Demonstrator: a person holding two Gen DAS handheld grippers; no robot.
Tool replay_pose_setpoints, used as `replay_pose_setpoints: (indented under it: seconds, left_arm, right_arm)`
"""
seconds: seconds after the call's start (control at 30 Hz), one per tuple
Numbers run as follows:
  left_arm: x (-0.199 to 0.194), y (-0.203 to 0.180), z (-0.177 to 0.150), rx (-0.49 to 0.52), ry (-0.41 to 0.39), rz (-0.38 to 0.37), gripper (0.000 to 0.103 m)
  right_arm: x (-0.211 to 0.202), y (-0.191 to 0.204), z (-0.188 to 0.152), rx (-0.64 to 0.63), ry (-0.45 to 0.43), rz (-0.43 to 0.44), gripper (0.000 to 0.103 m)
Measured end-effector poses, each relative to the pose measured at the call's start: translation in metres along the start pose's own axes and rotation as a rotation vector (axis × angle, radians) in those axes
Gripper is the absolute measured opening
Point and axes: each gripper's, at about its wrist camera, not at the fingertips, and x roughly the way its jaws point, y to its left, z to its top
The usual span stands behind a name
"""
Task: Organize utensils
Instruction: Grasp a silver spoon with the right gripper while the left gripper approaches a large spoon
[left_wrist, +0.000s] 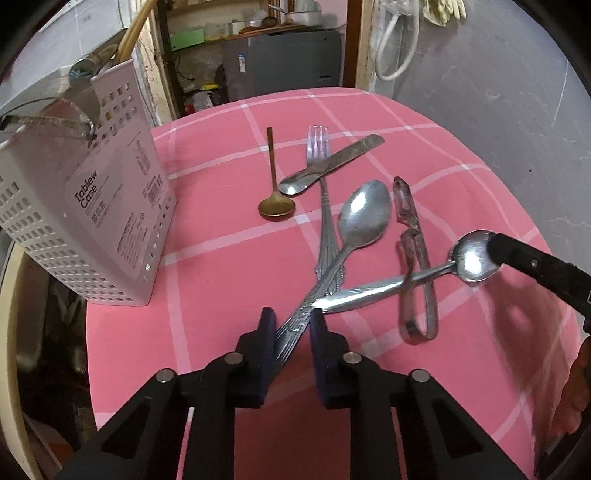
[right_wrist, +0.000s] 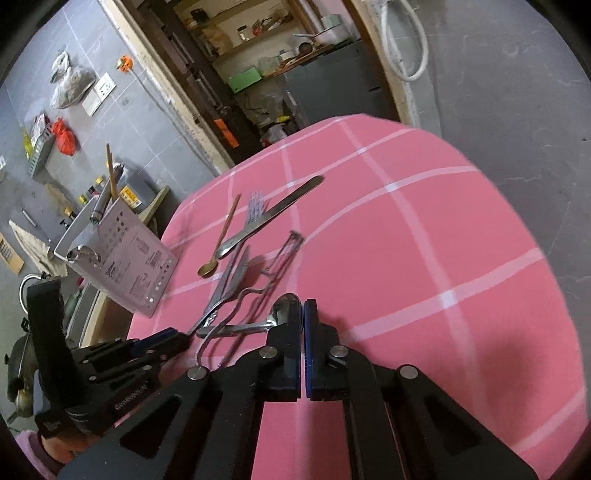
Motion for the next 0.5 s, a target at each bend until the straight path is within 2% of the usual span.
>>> replay_pose_setpoints:
  seconds: [0.03,0.07,0.2,0.33,0.5]
  left_arm:
    - [-0.002,-0.001,0.001,0.006,0.01,-0.005,0.009]
    - [-0.002,-0.002,0.002,0.008,0.025,-0.013,0.001]
    - [-0.007,0.0,-0.007,-0.023,0.074,-0.048,0.001]
    - [-0.014,0.009,-0.016,-0.089,0.09,-0.085,0.001]
    - [-0.031,0.012,-0.017,-0.113,0.01,-0.125,0.001]
  right_arm:
    - [-0.003,-0.003,0.001,0.003,-0.002,-0.008,0.002]
    - [-0.006,-0.006,0.003,0.007,-0.003,-0.018,0.002]
    - [-0.02,-0.02,0.009,0.004,-0.009,-0.057,0.002]
    - [-0.033,-0.037,0.017,-0.002,-0.015,-0.092,0.002]
    - [-0.038,-0.054,0.026,-0.044,0.012,-0.099,0.002]
